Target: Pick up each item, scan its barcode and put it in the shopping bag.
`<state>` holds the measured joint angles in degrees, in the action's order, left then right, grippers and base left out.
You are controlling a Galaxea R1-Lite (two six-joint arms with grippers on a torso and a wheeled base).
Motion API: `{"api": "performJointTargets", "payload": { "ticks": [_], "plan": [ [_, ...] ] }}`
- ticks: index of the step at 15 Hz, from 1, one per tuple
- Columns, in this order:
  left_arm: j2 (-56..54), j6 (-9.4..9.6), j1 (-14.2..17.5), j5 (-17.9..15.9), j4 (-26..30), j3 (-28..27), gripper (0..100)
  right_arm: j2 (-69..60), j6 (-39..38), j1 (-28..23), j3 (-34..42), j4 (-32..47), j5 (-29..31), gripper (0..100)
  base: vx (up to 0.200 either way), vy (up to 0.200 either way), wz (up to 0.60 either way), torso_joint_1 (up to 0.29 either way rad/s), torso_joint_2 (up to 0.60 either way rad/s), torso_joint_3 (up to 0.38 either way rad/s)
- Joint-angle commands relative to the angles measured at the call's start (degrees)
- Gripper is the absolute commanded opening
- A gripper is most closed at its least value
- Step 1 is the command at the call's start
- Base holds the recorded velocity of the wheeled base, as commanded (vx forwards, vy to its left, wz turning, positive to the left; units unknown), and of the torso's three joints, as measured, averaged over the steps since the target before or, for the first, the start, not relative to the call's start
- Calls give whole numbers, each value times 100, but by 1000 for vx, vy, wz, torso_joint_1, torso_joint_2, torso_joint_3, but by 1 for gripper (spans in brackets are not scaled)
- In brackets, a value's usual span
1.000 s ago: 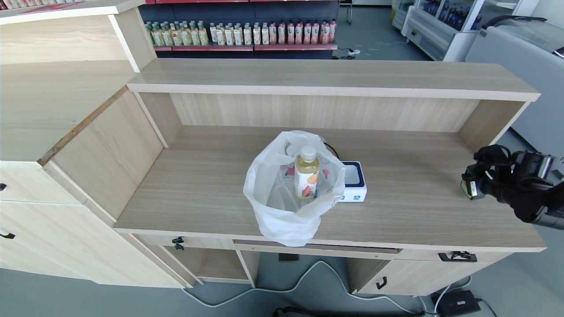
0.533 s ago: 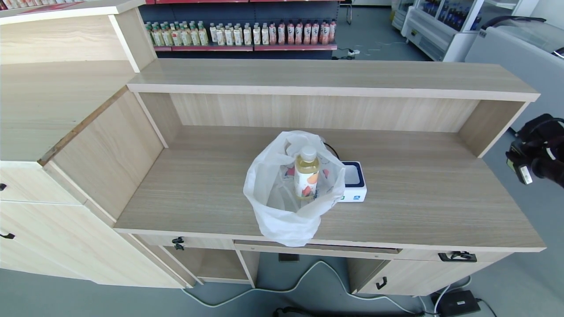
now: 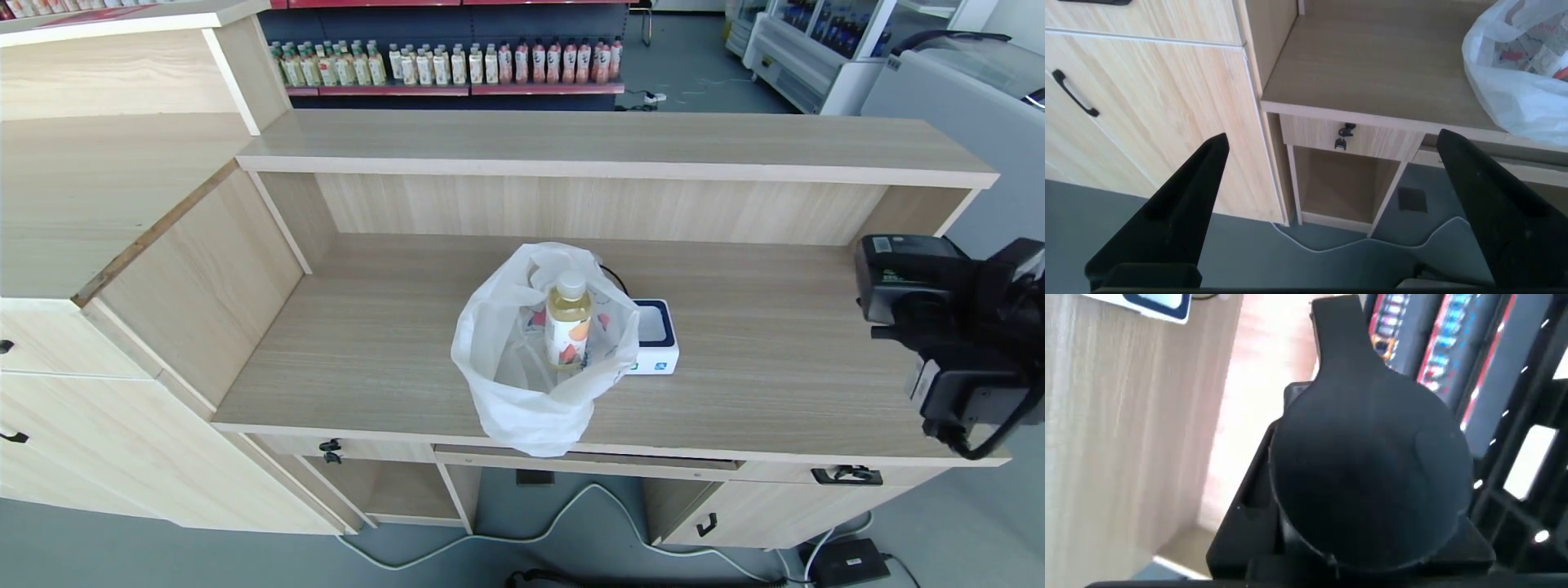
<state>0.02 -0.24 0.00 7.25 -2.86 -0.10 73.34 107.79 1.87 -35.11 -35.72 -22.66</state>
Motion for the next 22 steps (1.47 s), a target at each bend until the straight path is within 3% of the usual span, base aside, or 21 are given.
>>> {"api": "performJointTargets", "payload": {
  "ticks": [1,3,5,8,11,13,17,22],
  "plan": [
    [-2,-2,0,4,-4,1,100,-118,1482,1220,-22,21,-309,0,0,0,0,0,0,0],
    [-2,-2,0,4,-4,1,100,-162,2211,1598,-40,12,-608,0,0,0,0,0,0,0],
    [-2,-2,0,-5,-4,1,100,-311,2967,2310,-66,12,-634,0,0,0,0,0,0,0],
    [-2,-2,0,4,-4,1,100,-320,3468,2951,-66,3,-1021,0,0,0,0,0,0,0],
    [-2,-2,0,4,-4,1,100,-478,3644,3224,13,-23,-1012,0,0,0,0,0,0,0],
    [-2,-2,0,4,-4,1,100,-557,3732,3707,39,-23,-1012,0,0,0,0,0,0,0],
    [-2,-2,0,4,-4,1,100,-927,3723,3874,197,65,-1030,0,0,0,0,0,0,0],
    [-2,-2,0,4,-4,1,100,-1340,3837,3918,206,812,-1021,0,0,0,0,0,0,0]
  ]
}}
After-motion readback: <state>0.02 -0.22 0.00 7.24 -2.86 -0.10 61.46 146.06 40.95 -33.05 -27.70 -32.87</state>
